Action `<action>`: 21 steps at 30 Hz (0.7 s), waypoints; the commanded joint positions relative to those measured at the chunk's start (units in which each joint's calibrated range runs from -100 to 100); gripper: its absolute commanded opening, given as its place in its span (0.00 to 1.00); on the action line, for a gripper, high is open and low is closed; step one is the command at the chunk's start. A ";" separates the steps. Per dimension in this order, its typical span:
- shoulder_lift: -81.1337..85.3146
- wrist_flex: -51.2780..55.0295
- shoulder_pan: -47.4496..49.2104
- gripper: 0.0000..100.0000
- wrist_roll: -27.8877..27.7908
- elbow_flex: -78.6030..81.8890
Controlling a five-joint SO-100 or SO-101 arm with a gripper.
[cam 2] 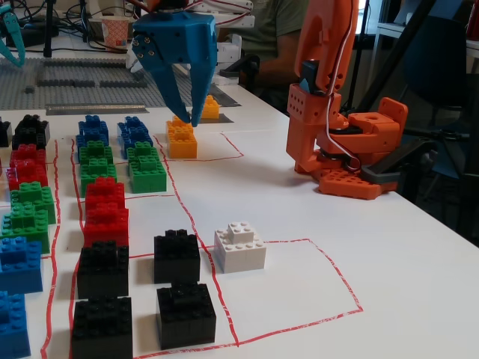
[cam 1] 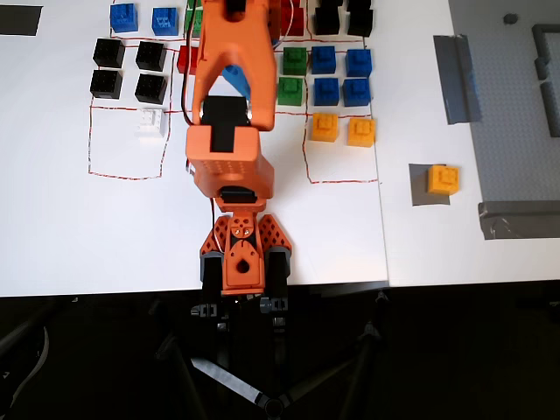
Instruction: Grab the block and put it in the grey marker
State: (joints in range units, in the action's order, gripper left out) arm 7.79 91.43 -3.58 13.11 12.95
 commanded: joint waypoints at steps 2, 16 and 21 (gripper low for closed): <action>9.31 -1.55 2.00 0.01 0.59 0.17; 6.80 -1.63 2.08 0.02 0.29 -0.56; 6.46 -1.63 2.08 0.02 0.24 -0.92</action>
State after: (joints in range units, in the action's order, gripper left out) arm 9.88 90.15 -1.46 13.31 15.74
